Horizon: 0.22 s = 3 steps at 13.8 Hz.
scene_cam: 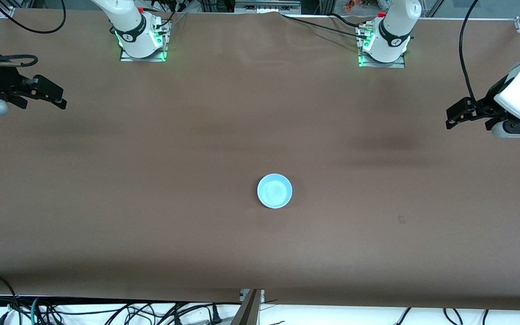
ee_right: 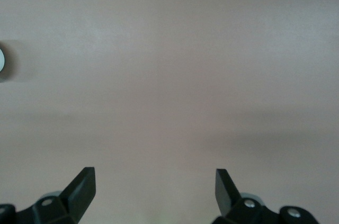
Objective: Stack pink and blue bowls on white bowl
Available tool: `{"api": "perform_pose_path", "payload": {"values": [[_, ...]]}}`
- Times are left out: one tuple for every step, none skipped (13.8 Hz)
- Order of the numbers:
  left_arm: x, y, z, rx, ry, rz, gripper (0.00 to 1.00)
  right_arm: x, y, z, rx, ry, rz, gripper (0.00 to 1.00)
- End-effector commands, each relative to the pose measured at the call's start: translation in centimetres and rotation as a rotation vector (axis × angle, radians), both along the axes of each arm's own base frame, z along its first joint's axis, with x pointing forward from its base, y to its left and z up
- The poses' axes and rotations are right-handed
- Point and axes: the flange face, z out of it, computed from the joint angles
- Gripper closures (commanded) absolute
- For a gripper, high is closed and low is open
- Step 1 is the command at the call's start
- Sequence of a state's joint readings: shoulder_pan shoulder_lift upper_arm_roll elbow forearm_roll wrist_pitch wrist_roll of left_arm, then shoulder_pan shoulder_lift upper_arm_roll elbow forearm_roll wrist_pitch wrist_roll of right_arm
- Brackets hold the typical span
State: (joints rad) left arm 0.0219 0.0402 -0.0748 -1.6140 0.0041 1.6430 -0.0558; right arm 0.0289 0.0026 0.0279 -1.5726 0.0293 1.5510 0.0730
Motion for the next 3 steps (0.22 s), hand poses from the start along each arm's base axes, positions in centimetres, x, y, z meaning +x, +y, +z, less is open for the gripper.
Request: {"api": "perform_pose_path", "payload": {"values": [[0.36, -0.06, 0.38, 0.022, -0.002, -0.021, 0.0, -0.4, 0.3, 0.88, -0.002, -0.006, 0.012, 0.0], [0.4, -0.06, 0.29, 0.022, 0.0, -0.021, 0.0, -0.42, 0.55, 0.88, -0.002, -0.006, 0.015, 0.0], [0.4, -0.06, 0.29, 0.022, 0.0, -0.017, 0.0, -0.42, 0.56, 0.88, -0.002, -0.006, 0.016, 0.0]]}}
